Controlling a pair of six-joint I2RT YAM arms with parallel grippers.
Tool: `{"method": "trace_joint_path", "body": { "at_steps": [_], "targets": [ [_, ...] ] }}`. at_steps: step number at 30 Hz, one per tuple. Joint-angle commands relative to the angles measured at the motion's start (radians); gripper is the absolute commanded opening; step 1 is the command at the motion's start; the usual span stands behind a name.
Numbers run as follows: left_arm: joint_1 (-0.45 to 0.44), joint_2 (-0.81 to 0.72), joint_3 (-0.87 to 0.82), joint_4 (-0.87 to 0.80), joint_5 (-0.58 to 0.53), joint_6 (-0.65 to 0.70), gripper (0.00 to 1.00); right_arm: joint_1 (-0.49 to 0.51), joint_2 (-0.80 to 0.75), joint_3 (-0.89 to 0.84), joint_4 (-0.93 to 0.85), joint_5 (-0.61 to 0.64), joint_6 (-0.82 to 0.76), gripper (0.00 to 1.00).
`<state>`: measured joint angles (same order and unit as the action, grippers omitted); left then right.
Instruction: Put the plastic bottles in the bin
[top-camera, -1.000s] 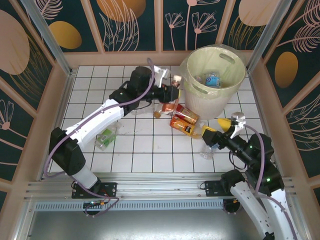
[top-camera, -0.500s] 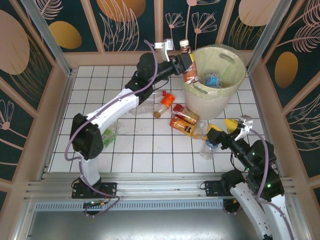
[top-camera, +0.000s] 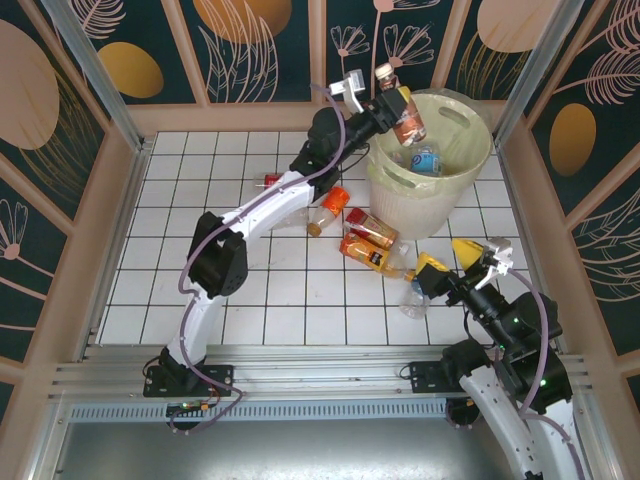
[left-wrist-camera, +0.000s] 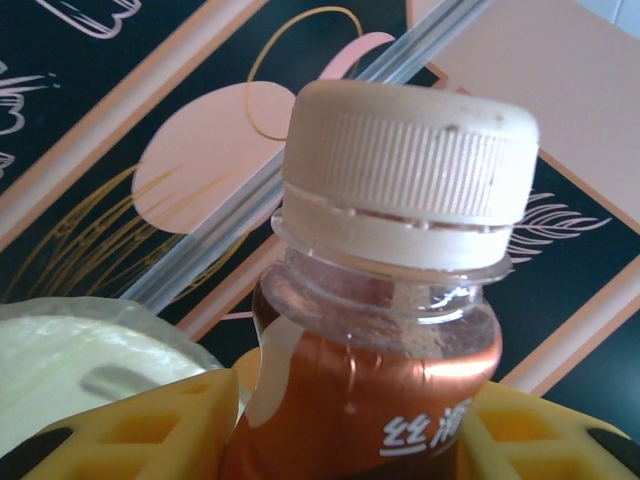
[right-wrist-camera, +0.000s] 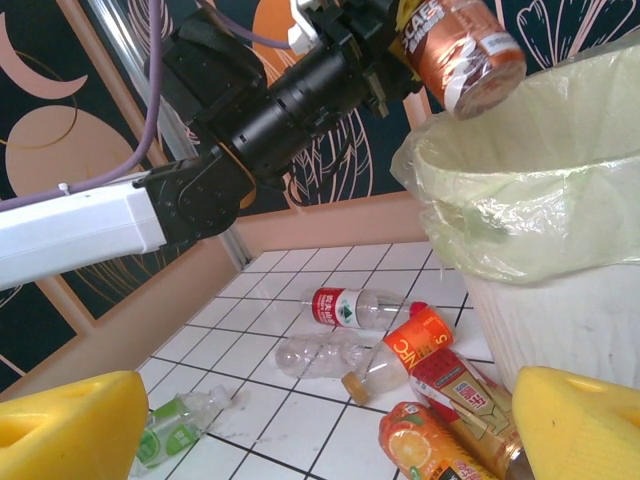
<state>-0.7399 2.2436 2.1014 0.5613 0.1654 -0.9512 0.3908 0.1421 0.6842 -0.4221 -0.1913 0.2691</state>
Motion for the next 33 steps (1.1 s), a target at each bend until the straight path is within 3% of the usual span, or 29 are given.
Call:
{"method": "trace_joint_path", "body": {
  "at_steps": [1,12,33],
  "targets": [
    [-0.015,0.024,0.058,-0.006,-0.029,0.038,0.48,0.007,-0.011,0.005,0.034,-0.005,-0.005,0.95],
    [-0.018,0.055,0.091,-0.088,-0.033,0.115,0.51,0.007,-0.012,0.005,0.031,-0.004,-0.005,0.95],
    [-0.018,0.052,0.107,-0.145,-0.049,0.177,0.67,0.006,-0.011,0.005,0.029,0.001,-0.004,0.95]
  ]
}}
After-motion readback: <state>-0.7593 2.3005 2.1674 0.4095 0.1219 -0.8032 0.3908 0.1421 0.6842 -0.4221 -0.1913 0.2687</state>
